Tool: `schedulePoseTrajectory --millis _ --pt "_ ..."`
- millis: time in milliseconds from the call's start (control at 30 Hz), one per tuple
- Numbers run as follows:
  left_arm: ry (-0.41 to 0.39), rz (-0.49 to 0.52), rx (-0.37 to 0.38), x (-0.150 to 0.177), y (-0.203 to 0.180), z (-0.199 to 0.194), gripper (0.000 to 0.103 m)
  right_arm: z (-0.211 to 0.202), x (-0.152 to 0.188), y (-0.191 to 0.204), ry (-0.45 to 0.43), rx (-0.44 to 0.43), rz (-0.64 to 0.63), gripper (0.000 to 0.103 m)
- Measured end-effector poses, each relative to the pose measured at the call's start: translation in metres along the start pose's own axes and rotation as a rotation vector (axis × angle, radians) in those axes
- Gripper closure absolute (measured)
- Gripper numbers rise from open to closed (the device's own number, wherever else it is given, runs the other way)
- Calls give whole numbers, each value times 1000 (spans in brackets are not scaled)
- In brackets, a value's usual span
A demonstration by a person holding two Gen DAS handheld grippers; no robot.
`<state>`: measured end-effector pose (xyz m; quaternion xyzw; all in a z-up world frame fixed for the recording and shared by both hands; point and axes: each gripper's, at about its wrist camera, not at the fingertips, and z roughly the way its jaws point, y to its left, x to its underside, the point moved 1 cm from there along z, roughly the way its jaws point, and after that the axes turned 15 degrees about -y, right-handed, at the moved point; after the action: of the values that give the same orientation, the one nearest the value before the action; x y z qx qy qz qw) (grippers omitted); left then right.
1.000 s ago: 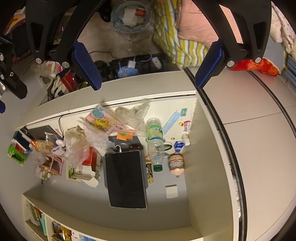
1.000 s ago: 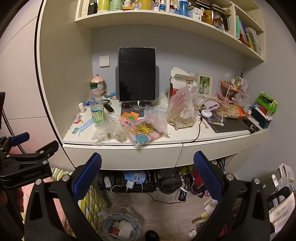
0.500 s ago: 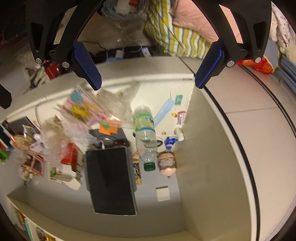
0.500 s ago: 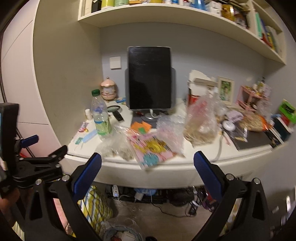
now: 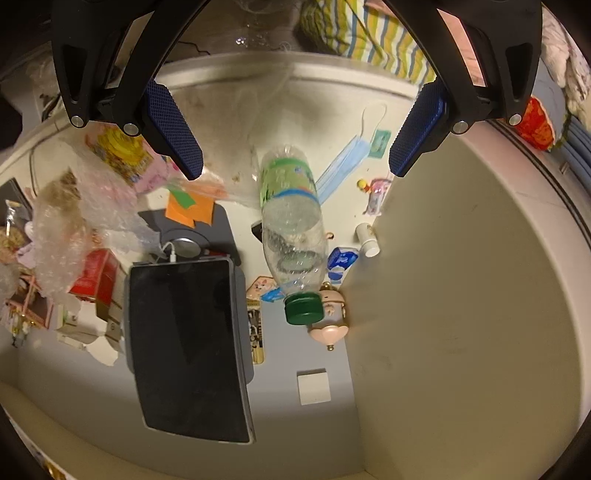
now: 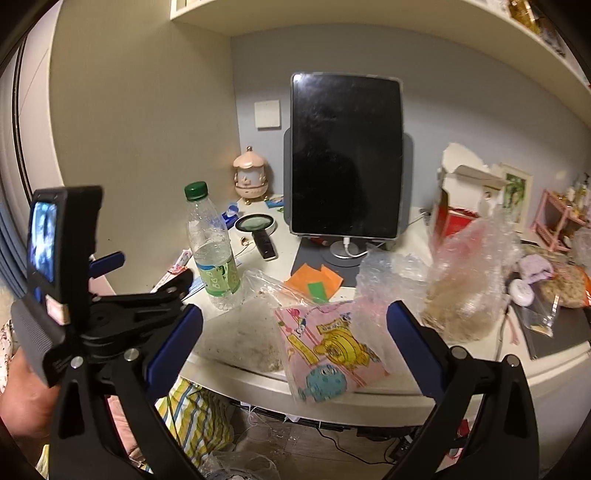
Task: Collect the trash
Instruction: 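Reach the left tool to the green-capped water bottle and close on it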
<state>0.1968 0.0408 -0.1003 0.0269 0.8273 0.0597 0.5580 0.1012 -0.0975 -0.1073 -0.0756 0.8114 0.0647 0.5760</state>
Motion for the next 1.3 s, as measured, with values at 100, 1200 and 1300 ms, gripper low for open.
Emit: schedulePoseTrajectory --millis 100,1200,1300 --pt "-8 2 -13 -5 -4 20 5 21 -2 -4 15 -23 -10 6" --pt "-15 -50 -93 2 5 137 11 155 -16 -8 70 -167 -30 6" --pt "-25 -40 -79 1 4 135 33 152 -14 -9 73 -164 -35 6"
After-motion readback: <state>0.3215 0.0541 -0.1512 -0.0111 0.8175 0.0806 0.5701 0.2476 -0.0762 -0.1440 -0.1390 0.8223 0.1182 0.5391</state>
